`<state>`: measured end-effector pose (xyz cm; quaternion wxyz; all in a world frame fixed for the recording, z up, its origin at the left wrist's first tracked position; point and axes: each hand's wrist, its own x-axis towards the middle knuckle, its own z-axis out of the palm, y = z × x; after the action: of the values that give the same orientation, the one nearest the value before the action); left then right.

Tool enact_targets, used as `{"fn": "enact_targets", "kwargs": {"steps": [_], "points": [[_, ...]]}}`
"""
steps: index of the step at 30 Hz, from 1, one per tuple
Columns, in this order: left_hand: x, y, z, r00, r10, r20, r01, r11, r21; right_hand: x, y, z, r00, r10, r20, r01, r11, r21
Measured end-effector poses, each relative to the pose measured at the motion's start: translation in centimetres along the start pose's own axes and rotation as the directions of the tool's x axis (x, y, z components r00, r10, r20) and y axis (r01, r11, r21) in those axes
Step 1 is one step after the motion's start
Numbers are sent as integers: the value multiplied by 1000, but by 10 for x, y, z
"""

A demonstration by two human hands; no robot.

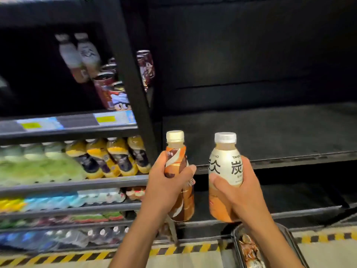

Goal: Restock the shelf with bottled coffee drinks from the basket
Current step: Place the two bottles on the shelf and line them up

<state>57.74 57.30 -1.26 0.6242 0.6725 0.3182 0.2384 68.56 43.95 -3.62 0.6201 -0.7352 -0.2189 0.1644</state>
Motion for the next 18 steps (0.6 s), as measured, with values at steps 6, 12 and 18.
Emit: {"fn": "enact_targets", "kwargs": {"steps": [6,12,18], "points": [[-44,1,-154,978,29,-207,-42,997,-59,-50,-51,141,972,-70,222,50,994,93],[-58,12,-278,933,106,-343,-126,991,-36,-80,-95,257,924,-191,331,152,978,140],[-18,44,-353,940,132,-316,-180,975,-128,-61,-146,328,909,-269,318,213,957,199]]}}
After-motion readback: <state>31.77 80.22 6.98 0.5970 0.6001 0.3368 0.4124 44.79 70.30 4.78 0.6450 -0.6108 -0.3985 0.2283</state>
